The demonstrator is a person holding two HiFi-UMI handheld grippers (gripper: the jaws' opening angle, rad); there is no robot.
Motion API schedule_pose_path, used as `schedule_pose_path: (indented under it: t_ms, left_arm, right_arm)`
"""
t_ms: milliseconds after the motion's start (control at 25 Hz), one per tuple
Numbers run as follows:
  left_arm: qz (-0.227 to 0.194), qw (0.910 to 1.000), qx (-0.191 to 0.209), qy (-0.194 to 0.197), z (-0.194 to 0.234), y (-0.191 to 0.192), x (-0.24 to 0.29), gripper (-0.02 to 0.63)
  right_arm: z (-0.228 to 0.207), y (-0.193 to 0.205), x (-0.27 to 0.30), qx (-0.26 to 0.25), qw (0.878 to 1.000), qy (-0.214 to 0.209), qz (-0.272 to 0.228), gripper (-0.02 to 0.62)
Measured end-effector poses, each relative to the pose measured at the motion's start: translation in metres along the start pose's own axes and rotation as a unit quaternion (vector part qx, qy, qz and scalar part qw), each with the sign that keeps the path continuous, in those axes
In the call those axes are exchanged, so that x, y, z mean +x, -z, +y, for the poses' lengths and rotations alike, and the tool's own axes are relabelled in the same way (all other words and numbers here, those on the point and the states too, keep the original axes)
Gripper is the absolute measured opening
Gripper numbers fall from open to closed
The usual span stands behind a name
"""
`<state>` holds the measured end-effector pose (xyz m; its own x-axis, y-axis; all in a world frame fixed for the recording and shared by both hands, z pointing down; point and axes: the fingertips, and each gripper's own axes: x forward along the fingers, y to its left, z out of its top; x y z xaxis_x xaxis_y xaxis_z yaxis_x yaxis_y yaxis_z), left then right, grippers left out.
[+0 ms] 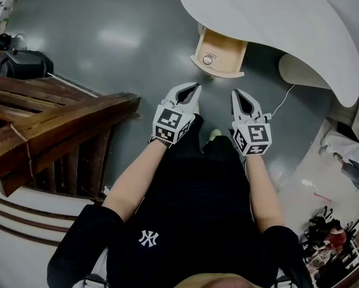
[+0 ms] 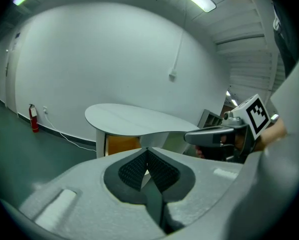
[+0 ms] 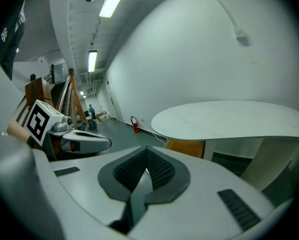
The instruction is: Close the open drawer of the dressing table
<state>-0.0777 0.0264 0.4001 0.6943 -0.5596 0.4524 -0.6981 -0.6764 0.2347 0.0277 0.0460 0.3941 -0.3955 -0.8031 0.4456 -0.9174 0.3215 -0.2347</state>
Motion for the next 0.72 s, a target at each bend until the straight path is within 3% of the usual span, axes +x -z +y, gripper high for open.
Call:
schedule_pose_path:
  t_ms: [360,720]
  left_arm:
    - [0.053,0.9982,-0.001,0.028,0.040,0.061,0.051,0.009]
    - [0.098,0.9948,-0.005,0.026,0.067,0.130,0.104,0.009]
  right_arm:
    - [-0.035,0.070,0.045,0.039,0.996,0.059,0.048,0.015]
    - [-0.064,0.153,0.095,0.061,0.992,0.058,0.099,0.015]
